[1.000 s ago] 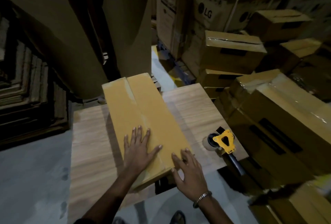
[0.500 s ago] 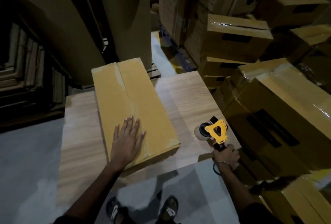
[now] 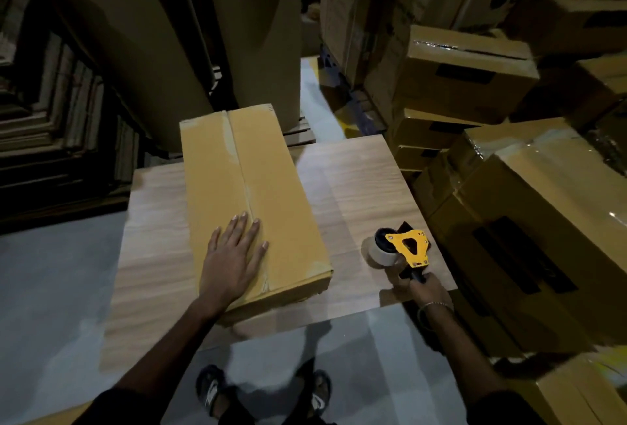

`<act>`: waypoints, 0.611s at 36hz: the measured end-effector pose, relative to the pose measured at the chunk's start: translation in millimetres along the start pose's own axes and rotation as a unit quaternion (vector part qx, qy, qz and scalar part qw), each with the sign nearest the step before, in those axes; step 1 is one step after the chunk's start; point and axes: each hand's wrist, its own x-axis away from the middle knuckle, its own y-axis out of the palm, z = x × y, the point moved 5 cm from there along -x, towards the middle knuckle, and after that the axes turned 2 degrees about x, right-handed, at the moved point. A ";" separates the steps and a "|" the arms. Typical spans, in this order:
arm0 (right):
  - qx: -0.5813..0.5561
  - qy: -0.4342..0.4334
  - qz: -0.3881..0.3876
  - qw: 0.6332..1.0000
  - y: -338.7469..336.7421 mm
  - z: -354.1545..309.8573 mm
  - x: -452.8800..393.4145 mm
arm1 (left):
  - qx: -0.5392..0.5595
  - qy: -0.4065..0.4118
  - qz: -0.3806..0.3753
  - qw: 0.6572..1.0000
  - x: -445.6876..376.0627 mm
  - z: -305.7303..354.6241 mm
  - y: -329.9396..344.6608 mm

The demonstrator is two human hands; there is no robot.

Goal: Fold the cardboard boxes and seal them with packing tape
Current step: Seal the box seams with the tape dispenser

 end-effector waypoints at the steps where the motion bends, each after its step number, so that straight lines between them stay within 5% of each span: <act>1: -0.020 -0.012 0.005 1.000 -3.2 -4.3 4.0 | 0.000 -0.001 0.000 1.000 0.0 -0.1 0.5; 7: -0.248 -0.005 -0.072 0.966 -22.2 -57.0 51.3 | 0.010 -0.013 -0.006 1.000 -0.8 -1.1 3.4; 11: -0.341 -0.014 -0.223 0.913 -31.8 -105.1 105.1 | 0.058 -0.036 -0.027 0.997 -1.9 -1.1 3.1; 14: -0.396 -0.030 -0.348 0.849 -32.7 -133.0 149.0 | 0.212 -0.117 -0.017 0.970 -5.5 12.5 -11.5; 16: -0.435 -0.047 -0.411 0.800 -30.0 -146.9 174.8 | 0.369 -0.187 -0.032 0.910 -8.3 30.3 -27.7; 18: -0.454 -0.062 -0.469 0.755 -23.8 -158.5 195.5 | 0.547 -0.219 -0.053 0.806 -10.0 52.9 -44.4; 22: -0.460 -0.064 -0.551 0.693 -5.6 -178.5 224.3 | 0.715 -0.212 -0.104 0.658 -3.9 87.9 -70.9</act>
